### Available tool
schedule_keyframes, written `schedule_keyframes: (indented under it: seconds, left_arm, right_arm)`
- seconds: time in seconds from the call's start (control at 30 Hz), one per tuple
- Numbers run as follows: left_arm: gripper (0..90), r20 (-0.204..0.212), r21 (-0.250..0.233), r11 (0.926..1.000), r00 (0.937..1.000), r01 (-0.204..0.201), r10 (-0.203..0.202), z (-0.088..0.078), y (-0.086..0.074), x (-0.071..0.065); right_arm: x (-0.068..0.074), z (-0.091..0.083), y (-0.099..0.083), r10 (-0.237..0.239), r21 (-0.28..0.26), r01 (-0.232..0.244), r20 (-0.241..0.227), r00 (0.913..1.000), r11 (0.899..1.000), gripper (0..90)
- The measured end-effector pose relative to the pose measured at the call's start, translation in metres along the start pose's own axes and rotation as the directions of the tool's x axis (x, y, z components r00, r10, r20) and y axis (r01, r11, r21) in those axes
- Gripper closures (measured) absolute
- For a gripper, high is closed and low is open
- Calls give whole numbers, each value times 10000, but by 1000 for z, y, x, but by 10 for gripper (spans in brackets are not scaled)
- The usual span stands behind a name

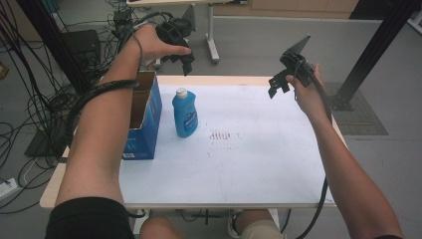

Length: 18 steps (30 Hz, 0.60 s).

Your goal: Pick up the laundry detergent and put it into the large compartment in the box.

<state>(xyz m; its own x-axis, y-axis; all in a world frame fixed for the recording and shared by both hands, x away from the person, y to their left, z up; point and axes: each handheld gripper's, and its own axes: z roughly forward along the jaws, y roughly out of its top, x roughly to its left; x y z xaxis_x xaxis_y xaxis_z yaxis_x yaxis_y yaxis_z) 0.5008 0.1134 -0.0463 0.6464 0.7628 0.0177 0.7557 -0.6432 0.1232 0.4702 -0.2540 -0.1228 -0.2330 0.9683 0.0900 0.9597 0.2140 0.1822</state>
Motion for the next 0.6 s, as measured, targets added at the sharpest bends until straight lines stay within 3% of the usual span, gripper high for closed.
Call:
schedule_keyframes:
  seconds: [0.6]
  left_arm:
    - [99, 314, 418, 9990, 9994, -163, 150, 38, 7, -1]
  right_arm:
    - [-2, 4, -1, 26, 73, -26, 11, 10000, 10000, 67]
